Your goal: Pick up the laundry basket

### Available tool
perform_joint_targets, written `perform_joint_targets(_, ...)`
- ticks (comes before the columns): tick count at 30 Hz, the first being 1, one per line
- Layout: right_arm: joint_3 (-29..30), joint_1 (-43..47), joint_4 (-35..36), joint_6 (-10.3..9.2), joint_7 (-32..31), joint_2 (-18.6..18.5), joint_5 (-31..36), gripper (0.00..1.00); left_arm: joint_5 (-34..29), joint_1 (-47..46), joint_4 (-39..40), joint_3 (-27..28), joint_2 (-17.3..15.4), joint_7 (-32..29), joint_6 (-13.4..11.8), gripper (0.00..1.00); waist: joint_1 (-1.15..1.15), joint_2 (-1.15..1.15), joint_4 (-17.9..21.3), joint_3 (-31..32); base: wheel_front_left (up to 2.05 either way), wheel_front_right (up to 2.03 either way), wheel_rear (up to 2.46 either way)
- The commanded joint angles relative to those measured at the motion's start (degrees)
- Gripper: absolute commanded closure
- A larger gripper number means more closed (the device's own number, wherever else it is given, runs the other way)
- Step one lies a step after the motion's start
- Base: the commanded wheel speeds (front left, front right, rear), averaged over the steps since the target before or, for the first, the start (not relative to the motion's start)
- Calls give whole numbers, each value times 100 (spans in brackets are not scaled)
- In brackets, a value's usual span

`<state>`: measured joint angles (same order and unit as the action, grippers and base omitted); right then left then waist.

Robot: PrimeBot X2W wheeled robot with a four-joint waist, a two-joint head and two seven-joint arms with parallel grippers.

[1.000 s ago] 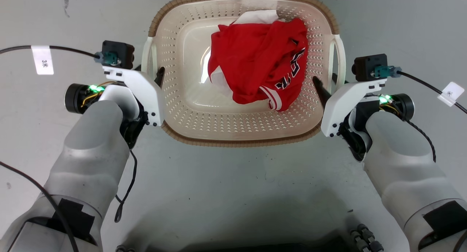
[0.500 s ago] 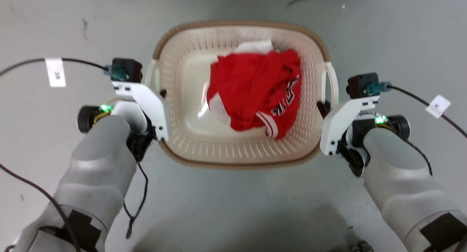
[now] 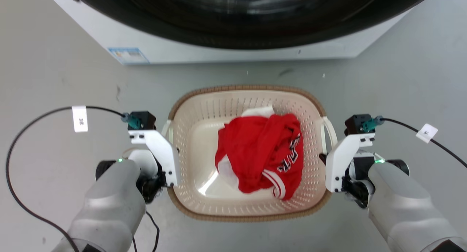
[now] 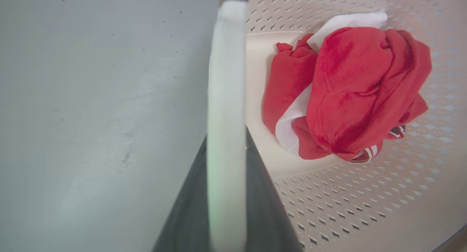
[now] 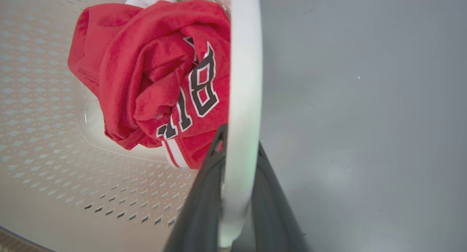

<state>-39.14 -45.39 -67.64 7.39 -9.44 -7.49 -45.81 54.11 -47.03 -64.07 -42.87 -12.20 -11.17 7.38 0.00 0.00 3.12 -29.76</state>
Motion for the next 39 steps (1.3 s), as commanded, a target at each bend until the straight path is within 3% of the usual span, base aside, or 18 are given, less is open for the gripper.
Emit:
perform_joint_targets(1,-52,94,48,17,-58,-43,-63,100,66,101,25,-50,12,-49,16,100,0,0,5,537,0,0,0)
perform_joint_targets(18,-330,472,-110,17,-1253,-242,-810,100,914,751,106,-474,-144,-1025,16,100,0,0,35,2295,0,0,0)
perform_joint_targets(28,-333,288,-320,10,-2041,-254,-1079,100,1246,652,69,-584,-254,-1563,16,100,0,0,36,2710,0,0,0)
perform_joint_targets(39,-385,460,-437,10,-2307,-138,-1187,100,1498,952,-46,-707,-192,-1863,16,100,0,0,16,3077,0,0,0)
